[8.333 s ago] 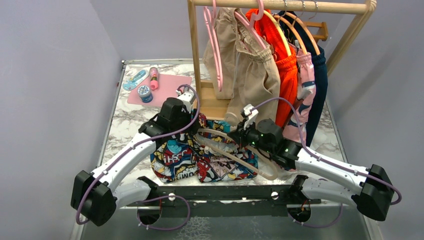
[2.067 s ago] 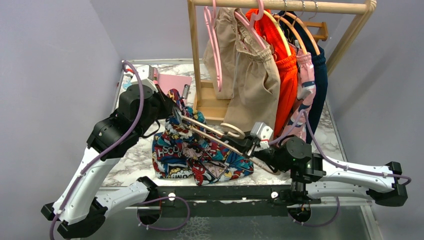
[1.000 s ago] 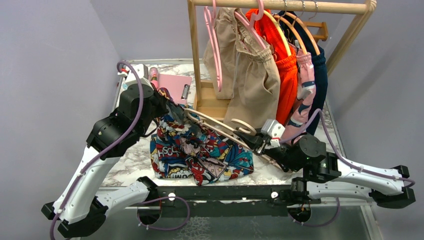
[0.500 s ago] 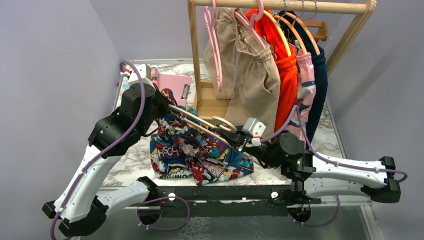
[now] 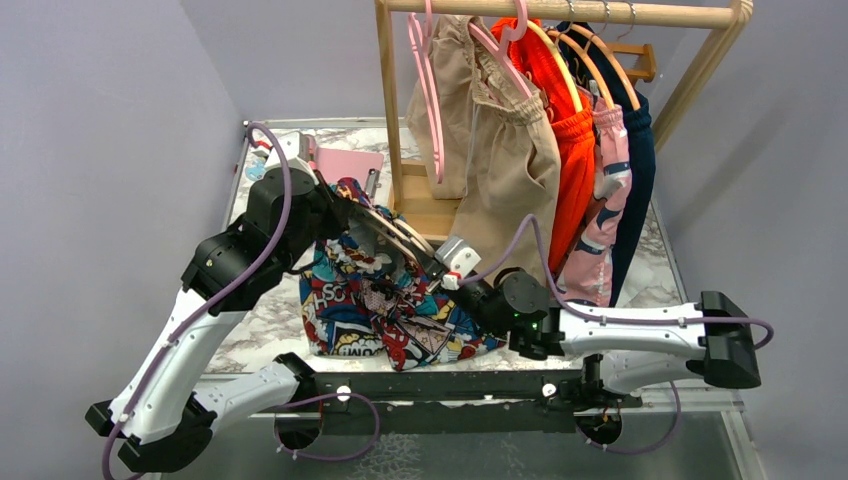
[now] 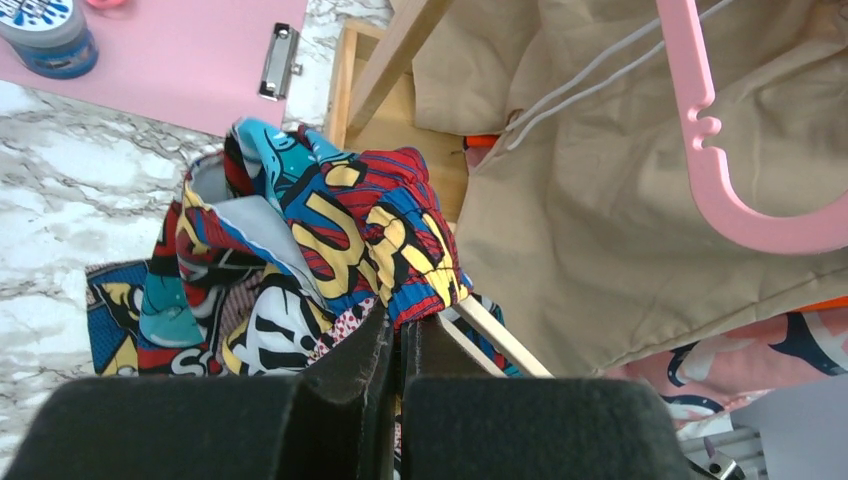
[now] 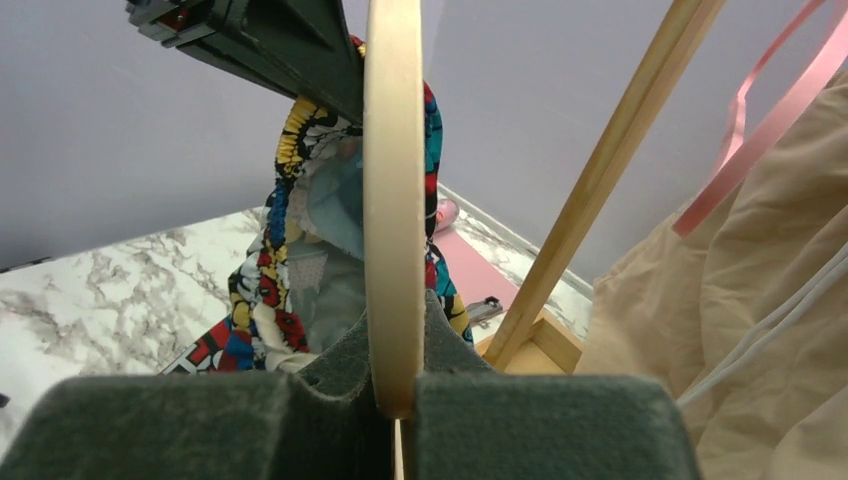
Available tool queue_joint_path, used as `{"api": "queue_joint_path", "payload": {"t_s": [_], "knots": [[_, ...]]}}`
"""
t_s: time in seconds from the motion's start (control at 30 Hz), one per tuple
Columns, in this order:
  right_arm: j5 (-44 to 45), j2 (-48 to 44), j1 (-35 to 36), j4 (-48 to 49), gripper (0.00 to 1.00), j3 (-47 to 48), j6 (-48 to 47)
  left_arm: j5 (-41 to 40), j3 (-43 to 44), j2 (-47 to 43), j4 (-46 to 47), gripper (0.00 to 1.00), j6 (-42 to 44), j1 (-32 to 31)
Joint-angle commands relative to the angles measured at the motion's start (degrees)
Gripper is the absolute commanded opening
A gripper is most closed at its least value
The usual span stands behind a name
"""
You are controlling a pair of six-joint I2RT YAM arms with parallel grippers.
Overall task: Place the shorts on the hanger
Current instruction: Hang the shorts on the hanger.
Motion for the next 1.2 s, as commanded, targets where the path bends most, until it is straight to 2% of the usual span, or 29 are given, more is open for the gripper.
{"api": "queue_joint_path", "payload": {"t_s": [0.0,0.33,0.5,0.7,1.17], "knots": [[4.7,2.7,0.1,10.4,0.01,1.9,-2.0,3.3,-1.2,-2.1,1.9,0.0,-1.8,-0.1],[2.1,9.4,0.1,11.8,0.01,6.2,0.5,5.6,-2.0,-3.5,2.8,0.0,-3.0,-0.1],[0.7,12.1,0.0,14.4,0.01,7.8,1.4,12.0,-4.8,-4.3,6.1,0.0,-4.1,-0.1],[-4.8,13.3,0.0,15.4,0.01,9.0,5.0,18.4,-3.8,-3.8,7.6,0.0,-3.9,-0.1],[-2.8,17.0,-1.3,28.8,0.01,9.4,7.8,26.5,-4.2,-6.5,8.7,0.0,-5.1,-0.1]]}}
